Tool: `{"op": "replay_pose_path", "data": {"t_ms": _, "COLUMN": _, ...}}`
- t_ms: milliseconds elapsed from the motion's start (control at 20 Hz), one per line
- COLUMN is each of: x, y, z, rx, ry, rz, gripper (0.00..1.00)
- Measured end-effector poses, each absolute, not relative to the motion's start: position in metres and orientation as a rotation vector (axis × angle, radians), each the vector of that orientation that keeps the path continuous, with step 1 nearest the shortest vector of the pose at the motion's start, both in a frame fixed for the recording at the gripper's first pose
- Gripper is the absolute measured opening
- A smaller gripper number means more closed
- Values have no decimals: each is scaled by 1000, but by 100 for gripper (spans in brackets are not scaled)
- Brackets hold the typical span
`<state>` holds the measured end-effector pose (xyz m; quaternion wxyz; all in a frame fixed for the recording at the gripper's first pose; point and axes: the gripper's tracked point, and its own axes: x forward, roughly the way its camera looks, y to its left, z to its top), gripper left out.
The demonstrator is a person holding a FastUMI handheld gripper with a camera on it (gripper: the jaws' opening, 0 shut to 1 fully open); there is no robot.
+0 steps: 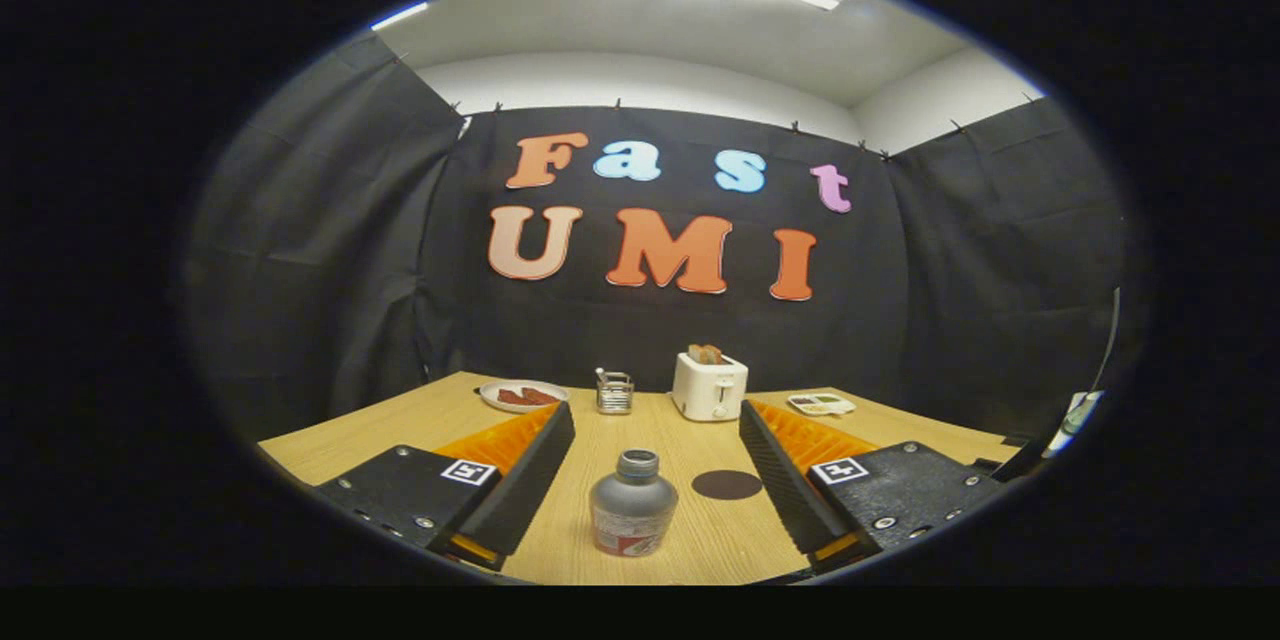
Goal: Take the bottle from table, then pour the juice into the cup, finally place the bottle on the coaster
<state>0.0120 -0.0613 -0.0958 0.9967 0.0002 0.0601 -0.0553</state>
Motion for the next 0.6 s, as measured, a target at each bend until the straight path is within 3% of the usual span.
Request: {"op": "replay_pose_path", "data": {"t_ms": 600, "x": 9, "y": -39, "z": -186, "rx": 1, "ry": 241, "rz": -75, "gripper": 98}}
